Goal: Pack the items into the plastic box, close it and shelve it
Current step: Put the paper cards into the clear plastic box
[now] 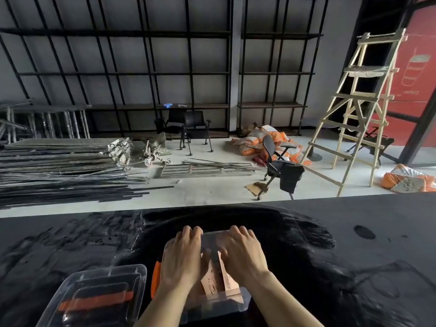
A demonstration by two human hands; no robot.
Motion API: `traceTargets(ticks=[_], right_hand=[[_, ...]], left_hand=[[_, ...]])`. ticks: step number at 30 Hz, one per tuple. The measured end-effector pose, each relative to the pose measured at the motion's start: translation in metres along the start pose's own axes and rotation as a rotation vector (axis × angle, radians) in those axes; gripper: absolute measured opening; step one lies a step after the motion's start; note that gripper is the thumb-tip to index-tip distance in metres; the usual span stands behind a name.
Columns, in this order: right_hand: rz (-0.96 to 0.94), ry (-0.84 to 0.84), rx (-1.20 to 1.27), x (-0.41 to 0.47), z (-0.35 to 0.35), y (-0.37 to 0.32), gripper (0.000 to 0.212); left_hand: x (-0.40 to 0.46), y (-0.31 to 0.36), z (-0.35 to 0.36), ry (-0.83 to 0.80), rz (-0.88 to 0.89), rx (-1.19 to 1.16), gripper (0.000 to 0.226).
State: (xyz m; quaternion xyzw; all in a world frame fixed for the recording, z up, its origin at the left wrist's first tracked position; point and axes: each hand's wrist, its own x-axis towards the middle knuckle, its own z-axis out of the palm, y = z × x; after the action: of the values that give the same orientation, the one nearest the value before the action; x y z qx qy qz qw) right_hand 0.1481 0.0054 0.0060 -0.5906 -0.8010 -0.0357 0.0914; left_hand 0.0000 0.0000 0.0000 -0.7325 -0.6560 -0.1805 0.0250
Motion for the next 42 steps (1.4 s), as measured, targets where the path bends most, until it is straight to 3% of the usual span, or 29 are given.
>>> traceTargets(ticks=[3, 7, 14, 19, 22, 25, 28, 31, 33, 36, 40, 42], right_hand=[[0.001, -0.053, 0.055, 0.0, 0.007, -0.003, 0.035], [0.072, -0.285, 0.118, 0.003, 0.01, -0.009, 0.041], [0.398, -0.667, 0.334, 0.014, 0.016, -0.019, 0.085], [0.355, -0.842, 0.305, 0.021, -0.002, -0.016, 0.074], [0.469, -0.769, 0.433, 0.02, 0.002, -0.017, 0.071], [0.551, -0.741, 0.493, 0.027, 0.0, -0.022, 0.085], [0.608, -0.599, 0.566, 0.032, -0.005, -0.025, 0.091], [0.607, -0.564, 0.718, 0.03, -0.012, -0.027, 0.093], [0.594, -0.507, 0.79, 0.027, -0.01, -0.025, 0.075], [0.524, -0.361, 0.893, 0.021, 0.003, -0.021, 0.01], [0.485, -0.195, 1.089, 0.016, 0.009, -0.024, 0.014], [0.538, -0.105, 1.142, 0.015, 0.006, -0.029, 0.019]], left_hand=[[0.001, -0.002, 0.007, -0.026, -0.043, 0.056, 0.03], [-0.002, -0.005, 0.017, -0.203, -0.115, 0.272, 0.047], [-0.009, -0.001, 0.022, -0.336, -0.096, 0.382, 0.042], [-0.006, 0.005, 0.021, -0.395, -0.177, 0.276, 0.048], [-0.006, 0.005, 0.016, -0.305, -0.241, 0.172, 0.044], [-0.002, 0.003, 0.009, -0.183, -0.221, 0.07, 0.034], [0.001, -0.003, 0.0, -0.062, -0.274, -0.228, 0.017], [0.007, -0.013, -0.003, -0.021, -0.426, -0.476, 0.016], [0.012, -0.019, -0.002, -0.009, -0.512, -0.609, 0.019], [0.014, -0.025, -0.002, 0.03, -0.587, -0.719, 0.021], [0.014, -0.026, 0.0, 0.007, -0.544, -0.843, 0.011], [0.014, -0.02, -0.001, -0.021, -0.487, -0.979, 0.019]])
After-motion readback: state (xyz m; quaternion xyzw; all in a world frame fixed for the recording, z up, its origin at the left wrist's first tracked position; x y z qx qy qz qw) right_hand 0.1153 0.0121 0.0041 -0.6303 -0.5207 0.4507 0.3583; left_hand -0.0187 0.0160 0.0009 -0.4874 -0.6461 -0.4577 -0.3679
